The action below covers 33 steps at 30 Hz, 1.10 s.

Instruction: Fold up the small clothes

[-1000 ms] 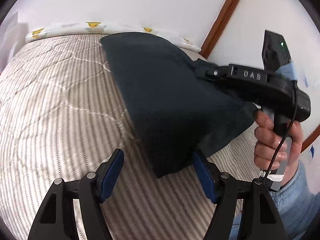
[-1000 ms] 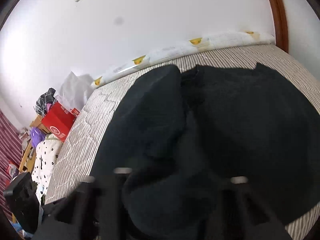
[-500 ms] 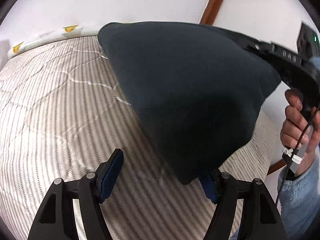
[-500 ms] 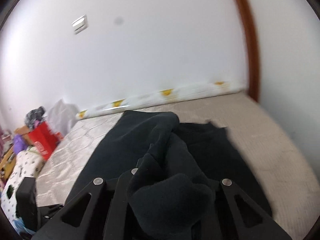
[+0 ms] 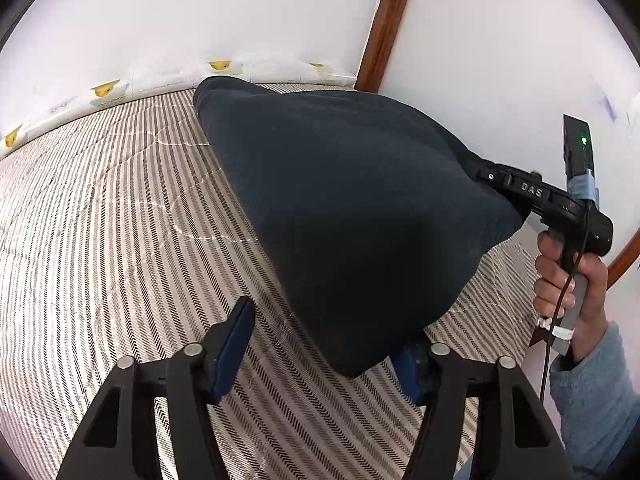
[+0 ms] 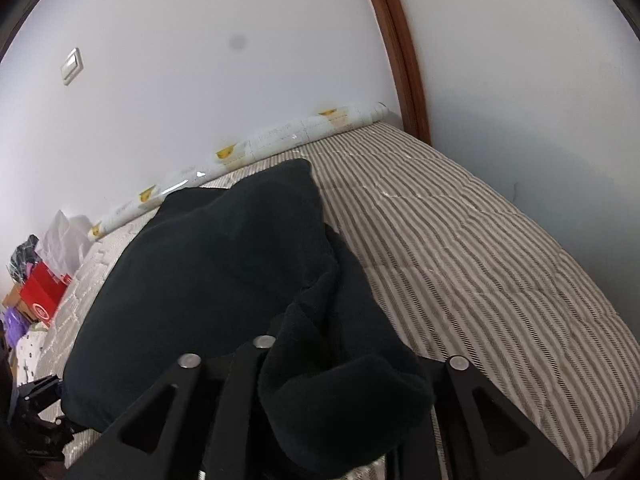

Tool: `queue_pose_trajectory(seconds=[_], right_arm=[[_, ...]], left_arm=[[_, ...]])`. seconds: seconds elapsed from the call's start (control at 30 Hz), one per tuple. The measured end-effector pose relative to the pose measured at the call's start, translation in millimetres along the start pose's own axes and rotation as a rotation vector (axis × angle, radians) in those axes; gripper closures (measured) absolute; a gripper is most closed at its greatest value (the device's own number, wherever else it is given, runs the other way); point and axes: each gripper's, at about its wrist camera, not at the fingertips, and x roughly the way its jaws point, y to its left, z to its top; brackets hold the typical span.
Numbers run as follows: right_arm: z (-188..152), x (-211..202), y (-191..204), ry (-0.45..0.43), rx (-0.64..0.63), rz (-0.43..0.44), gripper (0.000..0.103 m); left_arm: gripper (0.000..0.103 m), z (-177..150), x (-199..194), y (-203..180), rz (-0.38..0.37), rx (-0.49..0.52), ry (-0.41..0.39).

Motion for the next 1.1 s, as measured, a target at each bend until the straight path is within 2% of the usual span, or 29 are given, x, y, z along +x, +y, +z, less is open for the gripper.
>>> queue_pose_trajectory(seconds=[0.07, 0.1, 0.17, 0.27, 0.33, 0.43, 0.5, 0.53, 0.6, 0.67, 0.83, 1.1], right_arm=[[-0.4, -7.0, -3.6, 0.010, 0.005, -0.009, 0.064], [-1.4, -9.5, -5.1, 0.024, 0.009, -0.014, 0.060], [-5.3, -12.9, -11.0, 0.057, 0.020, -0.027, 0.040], [-12.9, -14.8, -20.3, 0.082, 0.062, -0.005, 0.031], [-18.1, -10.8, -25.3, 0.092, 0.120, 0.003, 0.030], [-23.1, 5.8, -25.2, 0.129, 0.167, 0.037, 0.031], [-23.2, 11.4, -21.4, 0.110, 0.185, 0.085, 0.047], [-21.7, 12.9, -15.8, 0.108, 0.184, 0.128, 0.071], [-15.8, 12.8, -3.7, 0.087, 0.151, 0.093, 0.076], [-9.5, 15.6, 11.9, 0.076, 0.103, 0.070, 0.078], [5.2, 32.8, 45.8, 0.099, 0.098, 0.144, 0.079], [23.4, 75.8, 135.0, 0.136, 0.015, 0.240, 0.079]], left_arm=[[0.051, 5.1, 3.5, 9.8, -0.002, -0.007, 0.002], [0.056, 5.3, 4.5, 7.3, -0.003, -0.008, 0.003], [0.063, 9.6, 9.4, 5.2, -0.005, -0.009, 0.005], [0.065, 11.6, 12.4, 3.0, 0.018, -0.006, -0.004], [0.068, 11.8, 13.6, 5.0, 0.025, -0.010, -0.010], [0.075, 13.1, 12.7, 10.5, 0.024, -0.034, -0.022], [0.078, 11.5, 7.0, 13.6, 0.019, -0.044, -0.034], [0.079, 10.9, 2.9, 15.2, 0.015, -0.044, -0.045], [0.081, 11.2, -2.5, 17.3, 0.028, -0.040, -0.062], [0.081, 14.9, -8.5, 24.7, 0.035, -0.049, -0.086], [0.083, 21.4, -24.7, 64.5, 0.050, -0.115, -0.100], [0.083, 25.9, -53.8, 145.4, 0.147, -0.223, -0.122]])
